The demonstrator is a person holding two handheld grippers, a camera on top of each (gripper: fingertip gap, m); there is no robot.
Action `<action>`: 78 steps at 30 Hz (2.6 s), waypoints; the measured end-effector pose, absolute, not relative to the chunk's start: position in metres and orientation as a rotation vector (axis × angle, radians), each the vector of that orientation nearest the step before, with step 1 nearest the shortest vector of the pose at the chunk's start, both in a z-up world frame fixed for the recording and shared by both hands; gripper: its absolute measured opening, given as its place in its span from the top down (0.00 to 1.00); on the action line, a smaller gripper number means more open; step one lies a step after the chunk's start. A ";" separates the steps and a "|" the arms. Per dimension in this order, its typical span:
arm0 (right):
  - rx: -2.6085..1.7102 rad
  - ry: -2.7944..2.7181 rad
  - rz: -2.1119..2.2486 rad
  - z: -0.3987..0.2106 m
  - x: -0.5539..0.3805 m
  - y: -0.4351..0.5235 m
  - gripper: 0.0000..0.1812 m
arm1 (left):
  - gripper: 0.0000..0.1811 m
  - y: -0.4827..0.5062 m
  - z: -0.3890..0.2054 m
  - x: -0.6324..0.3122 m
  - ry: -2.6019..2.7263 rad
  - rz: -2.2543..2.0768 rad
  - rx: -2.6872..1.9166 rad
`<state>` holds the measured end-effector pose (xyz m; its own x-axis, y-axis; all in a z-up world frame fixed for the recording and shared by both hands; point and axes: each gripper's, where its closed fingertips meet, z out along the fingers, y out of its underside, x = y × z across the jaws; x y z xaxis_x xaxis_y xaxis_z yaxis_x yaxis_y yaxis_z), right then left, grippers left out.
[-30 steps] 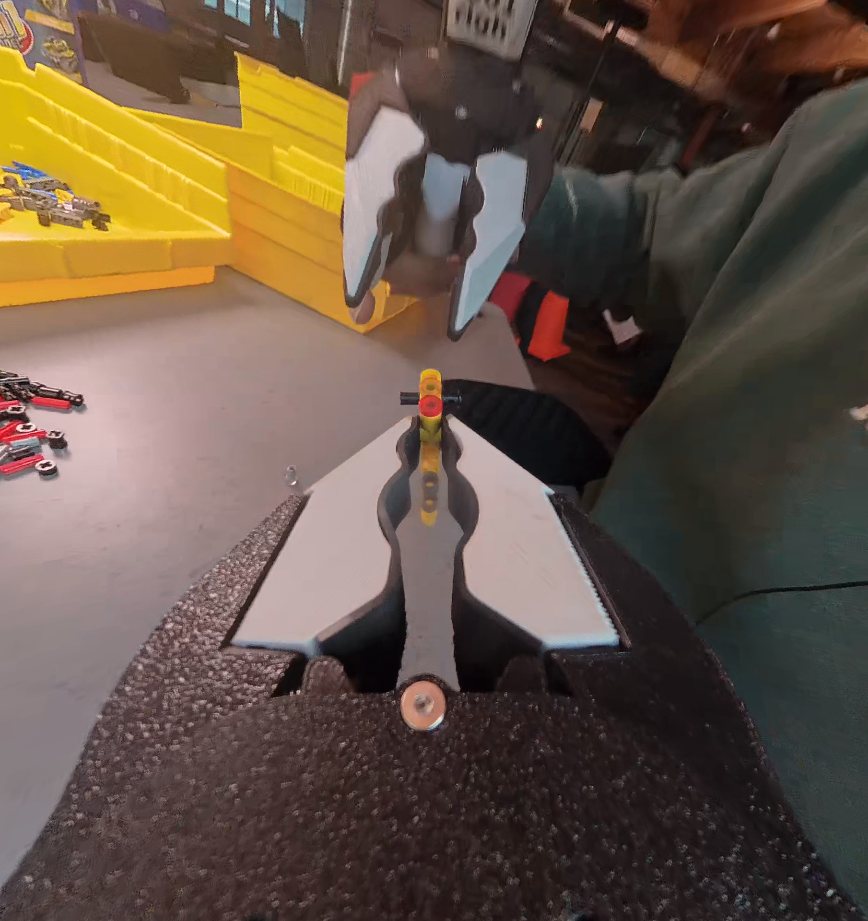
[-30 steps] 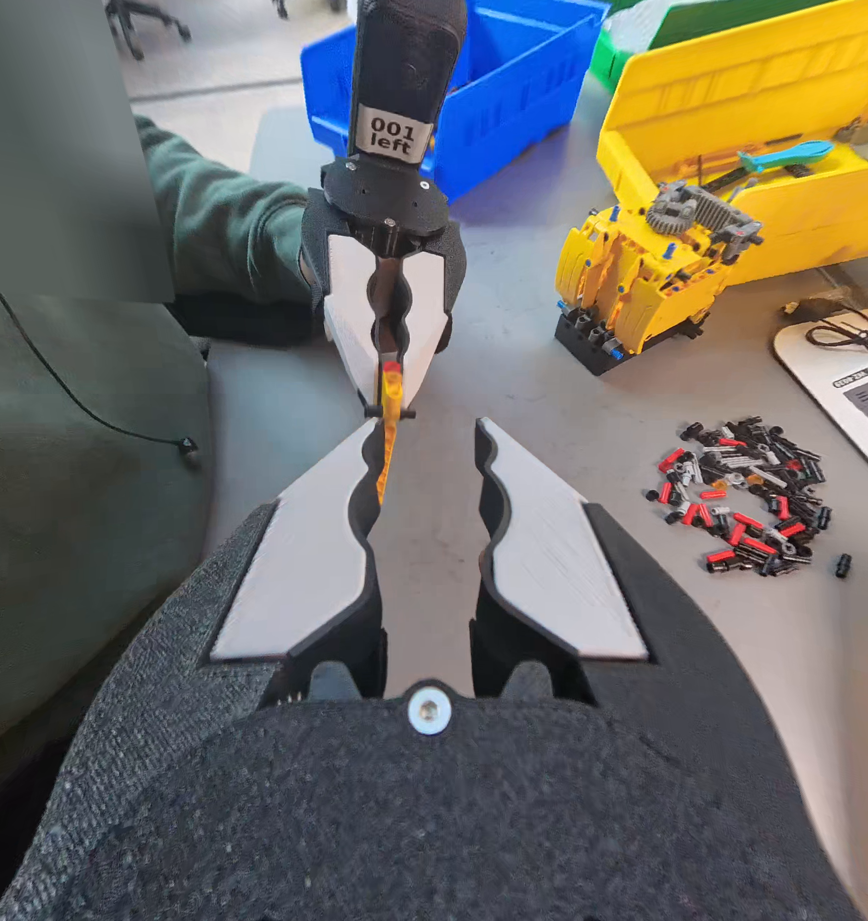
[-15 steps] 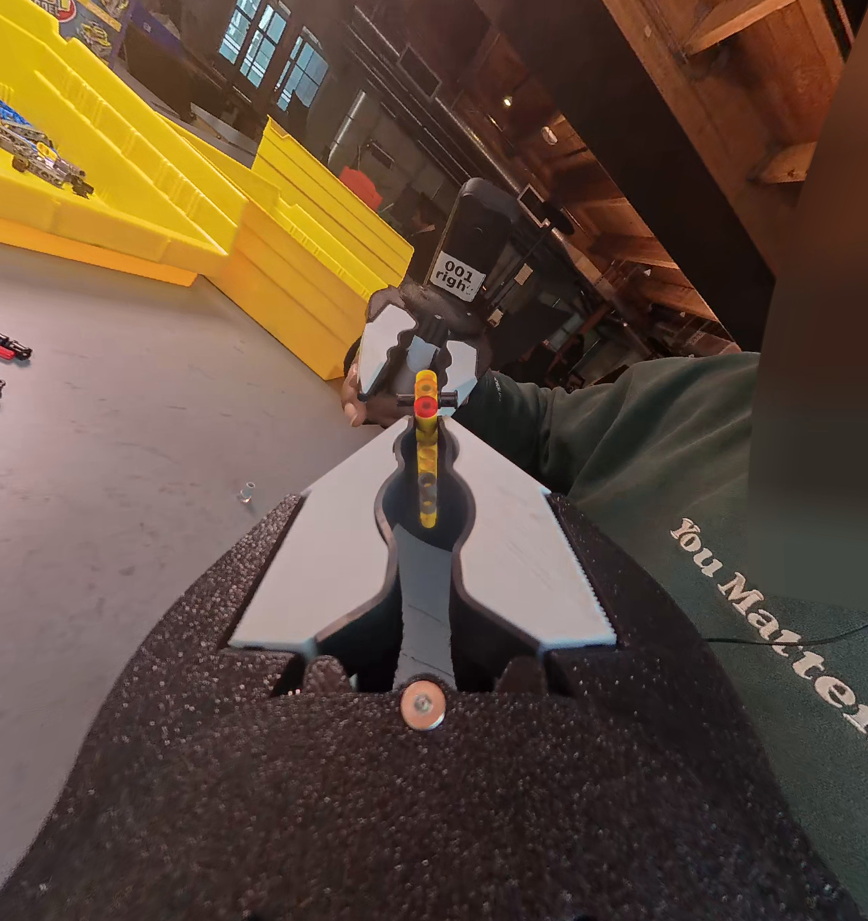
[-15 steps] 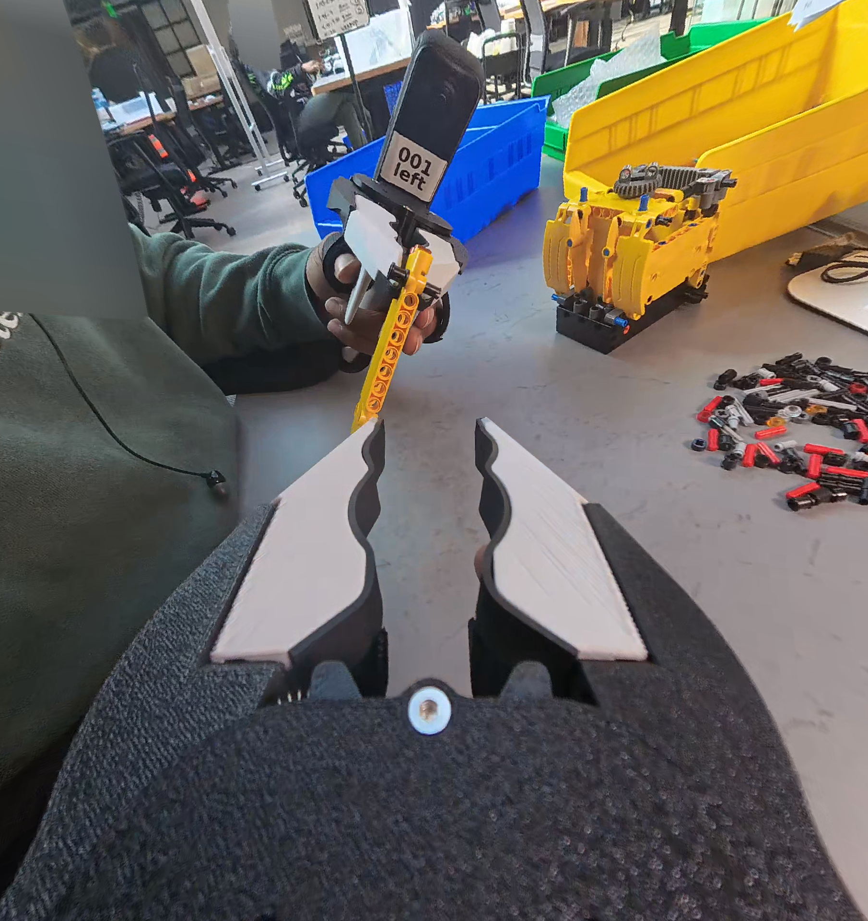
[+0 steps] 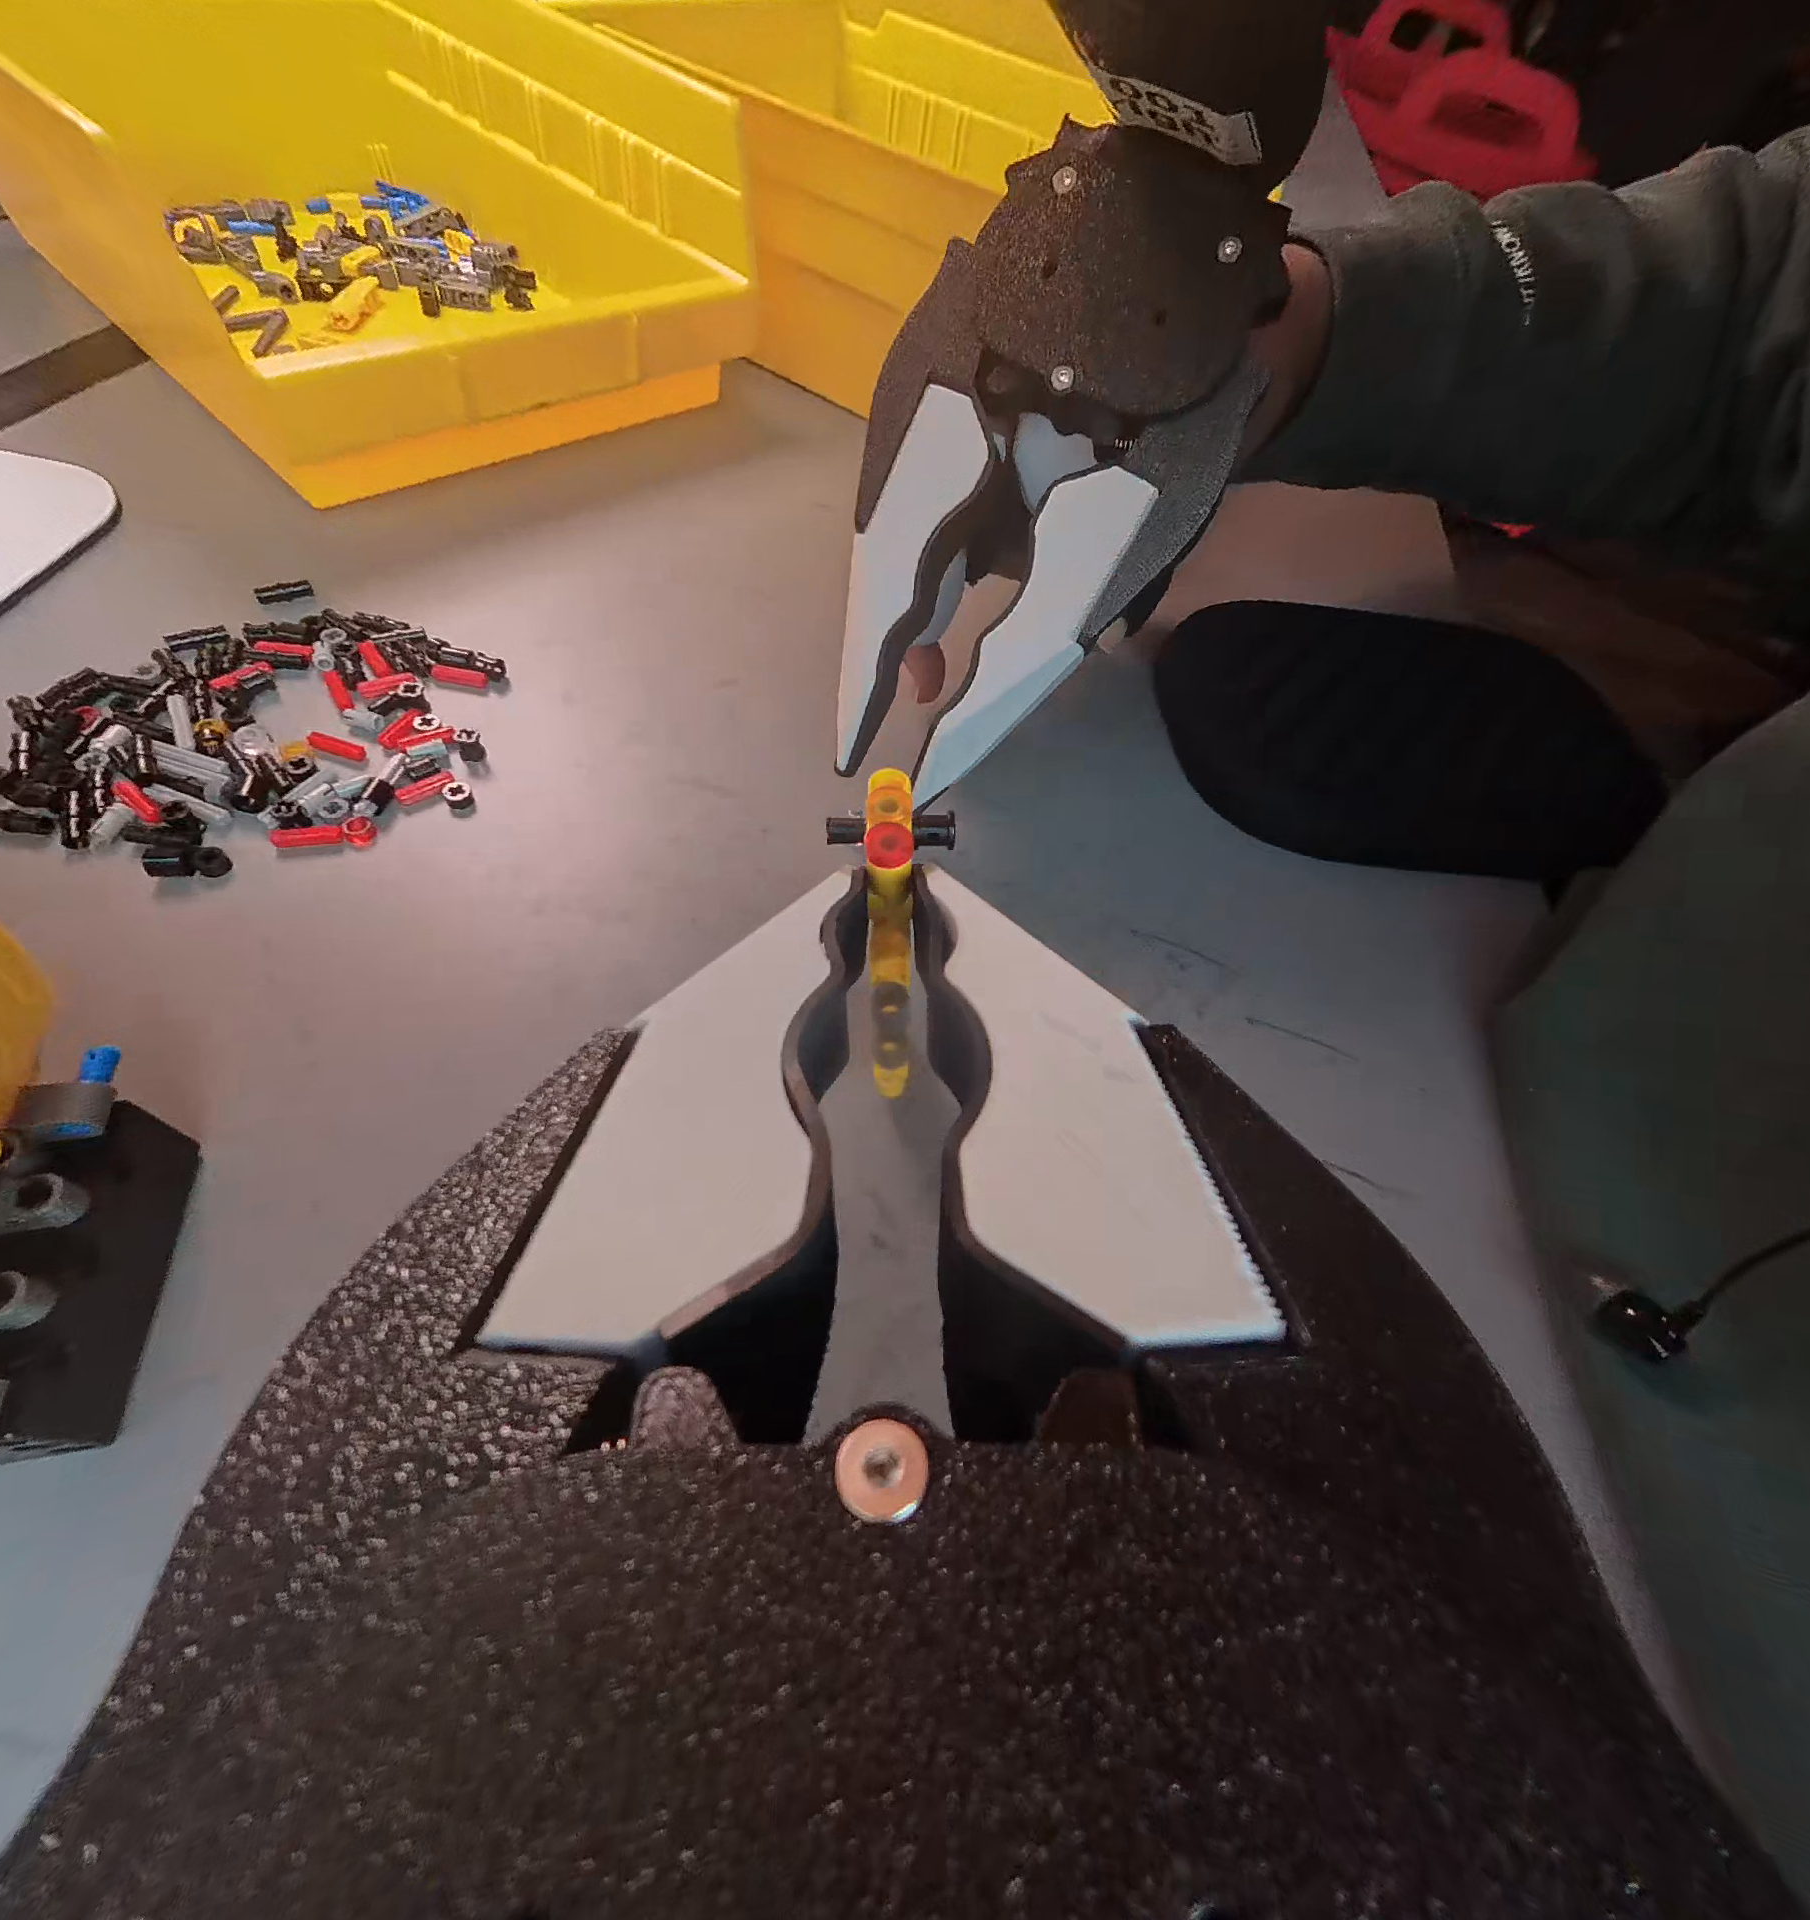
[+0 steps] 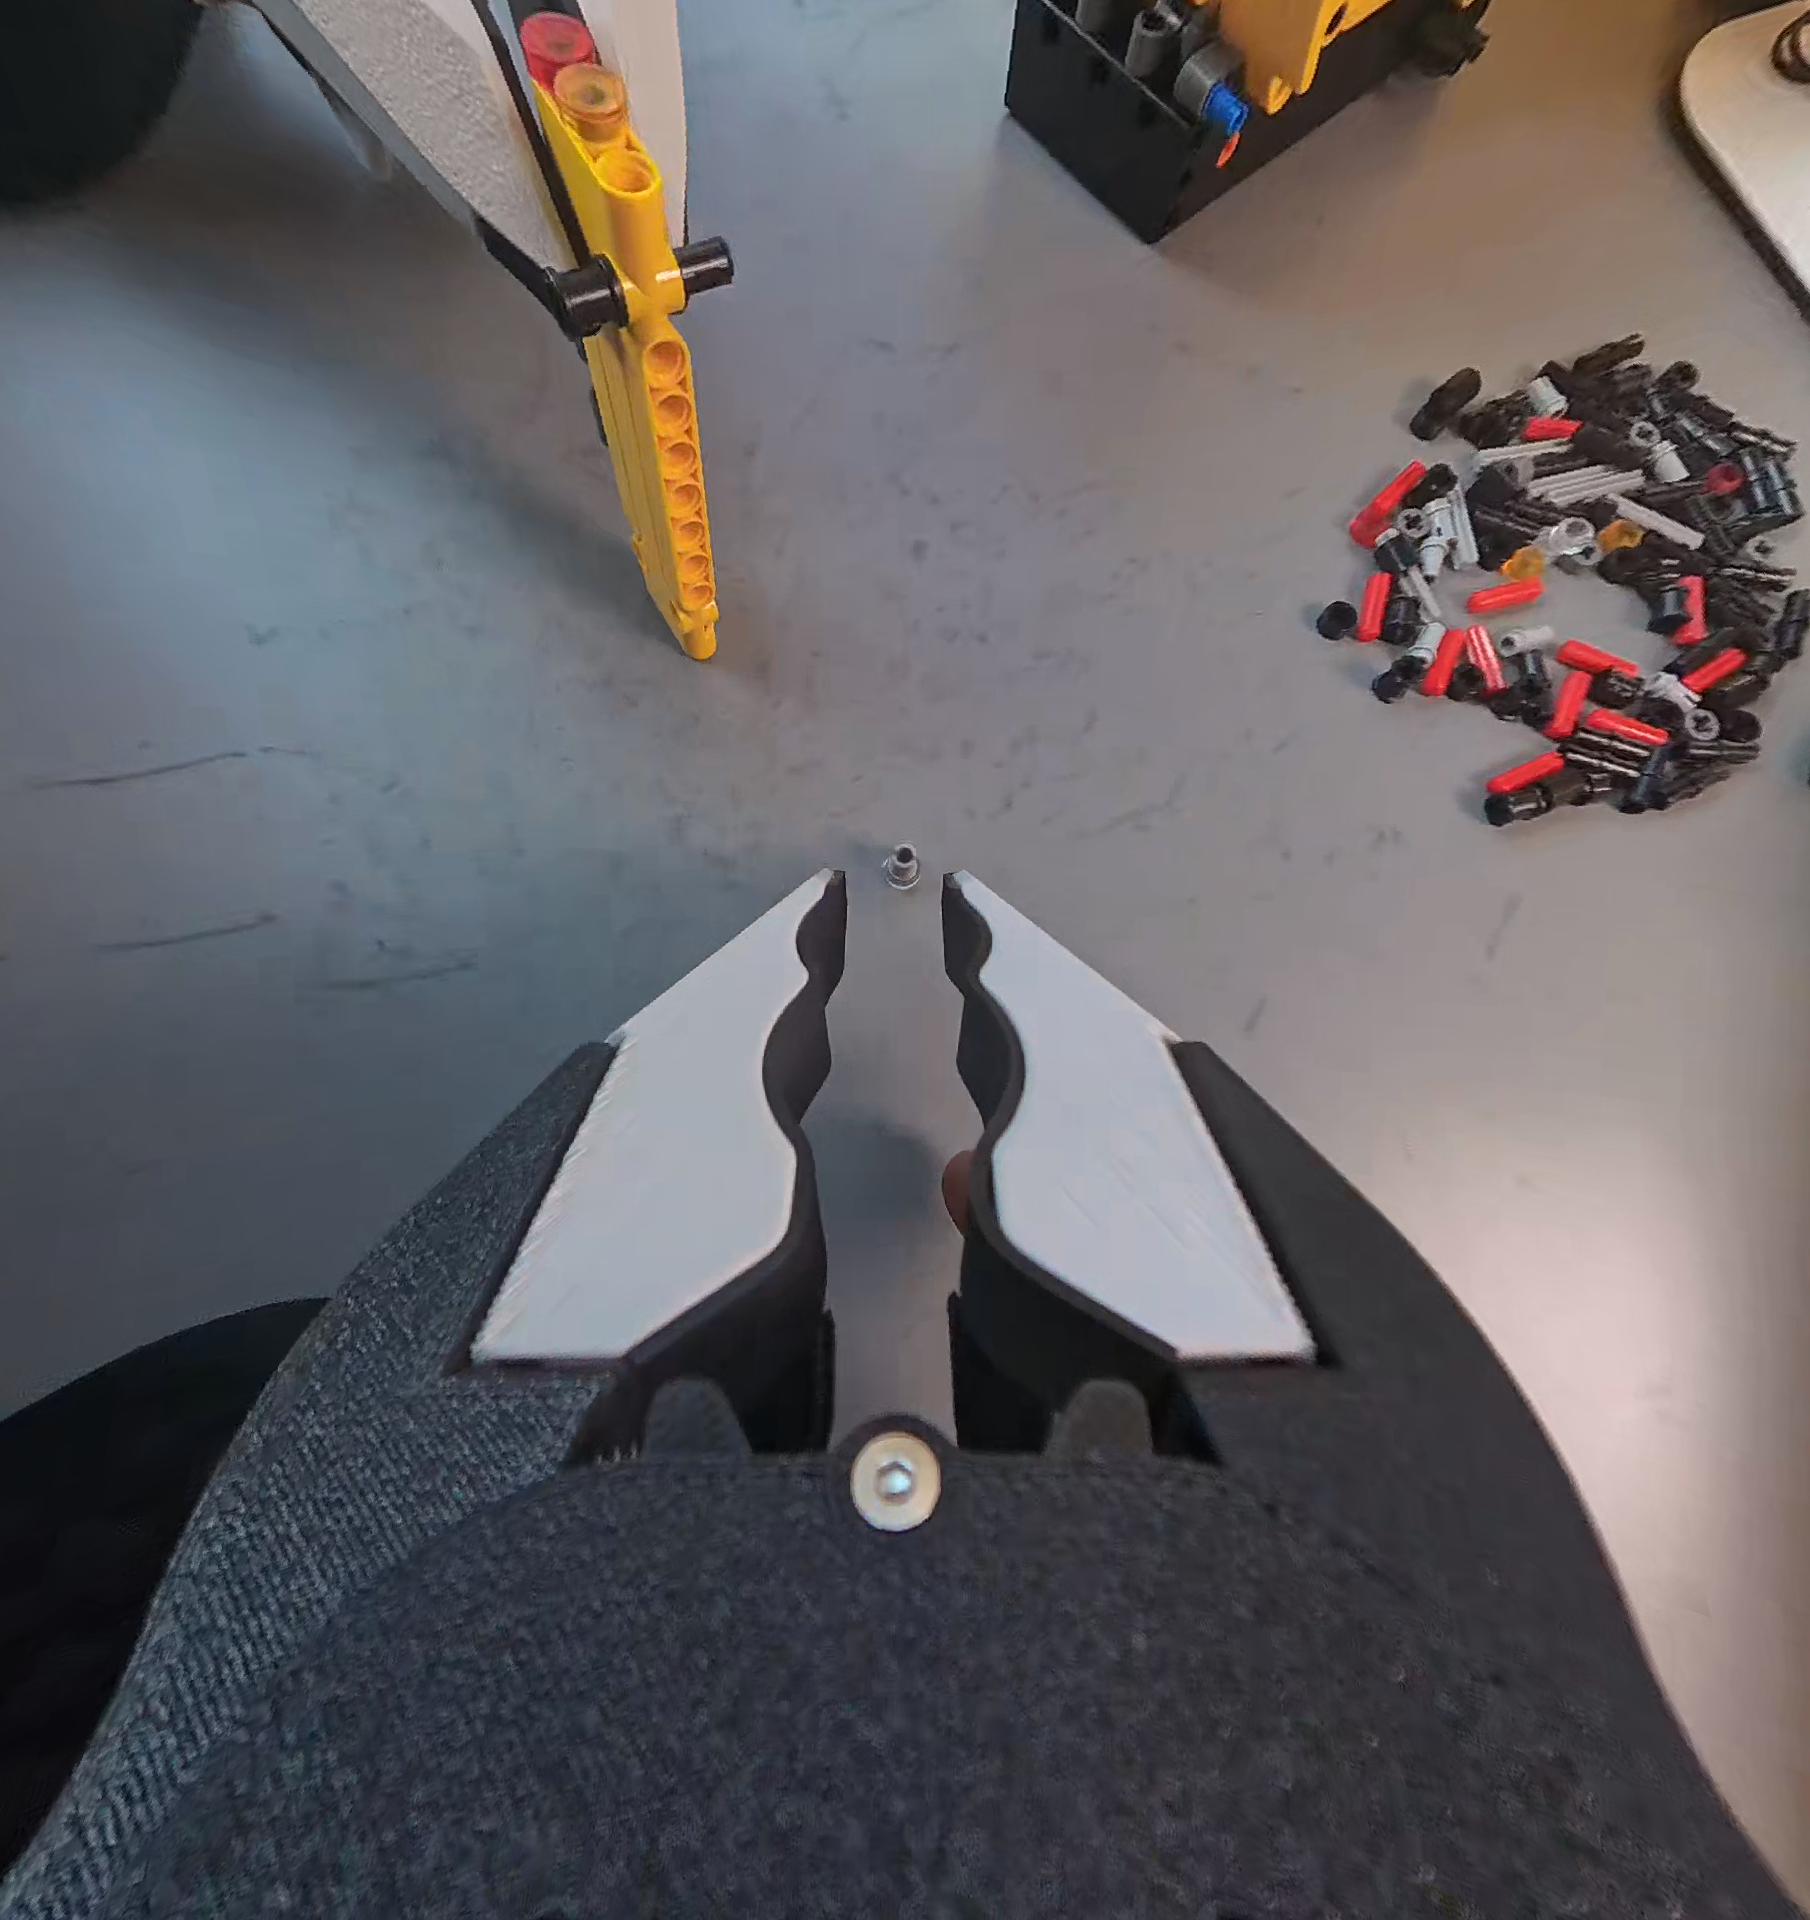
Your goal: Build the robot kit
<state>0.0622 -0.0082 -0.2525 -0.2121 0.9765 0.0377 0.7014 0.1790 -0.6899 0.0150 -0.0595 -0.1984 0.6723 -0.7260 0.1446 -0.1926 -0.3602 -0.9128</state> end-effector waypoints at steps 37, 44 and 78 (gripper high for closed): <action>-1.586 -2.000 0.815 -0.253 0.050 -0.013 0.98 | 0.92 -0.059 -0.202 0.021 0.798 -0.551 -1.883; -1.571 -1.996 0.835 -0.251 0.050 -0.016 0.98 | 0.92 -0.058 -0.203 0.020 0.795 -0.549 -1.887; -1.543 -1.865 0.907 -0.232 0.049 -0.010 0.98 | 0.79 -0.065 -0.168 0.018 0.700 -0.723 -1.759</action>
<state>0.0492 -0.0095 -0.2316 -0.1900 0.9818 -0.0063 0.6112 0.1132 -0.7833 0.0179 -0.0650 -0.1678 0.6446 -0.7523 0.1360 -0.1118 -0.2687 -0.9567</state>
